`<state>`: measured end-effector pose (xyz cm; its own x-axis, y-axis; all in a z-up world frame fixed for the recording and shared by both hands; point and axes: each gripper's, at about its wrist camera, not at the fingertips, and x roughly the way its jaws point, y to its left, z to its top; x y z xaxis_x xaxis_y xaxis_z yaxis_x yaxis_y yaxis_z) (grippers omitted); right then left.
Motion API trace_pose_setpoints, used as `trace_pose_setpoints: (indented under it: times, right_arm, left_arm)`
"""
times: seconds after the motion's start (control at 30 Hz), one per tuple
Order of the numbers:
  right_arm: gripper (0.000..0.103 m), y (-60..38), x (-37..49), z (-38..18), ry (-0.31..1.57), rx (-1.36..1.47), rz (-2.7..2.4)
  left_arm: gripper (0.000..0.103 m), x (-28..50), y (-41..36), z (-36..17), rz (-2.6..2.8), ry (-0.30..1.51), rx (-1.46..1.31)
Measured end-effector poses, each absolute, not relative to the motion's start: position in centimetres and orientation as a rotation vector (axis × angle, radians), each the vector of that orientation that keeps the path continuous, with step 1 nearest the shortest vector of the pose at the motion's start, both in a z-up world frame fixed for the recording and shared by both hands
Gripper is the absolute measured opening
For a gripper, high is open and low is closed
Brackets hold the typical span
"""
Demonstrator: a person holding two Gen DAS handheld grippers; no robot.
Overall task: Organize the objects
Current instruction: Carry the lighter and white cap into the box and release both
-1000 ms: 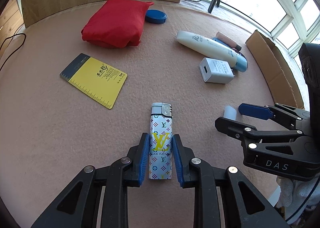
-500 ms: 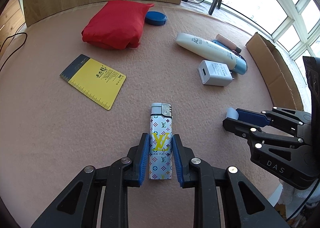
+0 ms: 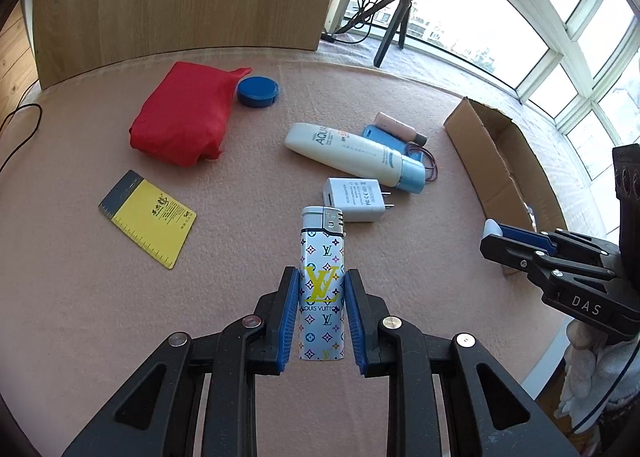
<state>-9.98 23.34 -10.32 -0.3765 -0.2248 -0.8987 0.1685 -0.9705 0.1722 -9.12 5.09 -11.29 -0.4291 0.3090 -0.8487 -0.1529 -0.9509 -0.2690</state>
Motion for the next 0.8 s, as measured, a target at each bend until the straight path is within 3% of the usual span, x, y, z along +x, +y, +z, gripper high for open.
trace_pose_setpoints:
  times: [0.33, 0.8]
  right_arm:
    - [0.022, 31.5, -8.9, -5.6, -0.157, 1.497, -2.598]
    - [0.023, 42.4, -7.2, -5.3, -0.282, 1.527, -2.741]
  left_arm:
    - [0.025, -12.4, 14.6, -8.6, 2.362, -0.143, -1.378]
    - [0.025, -16.9, 29.1, -8.3, 2.228, -0.027, -1.307]
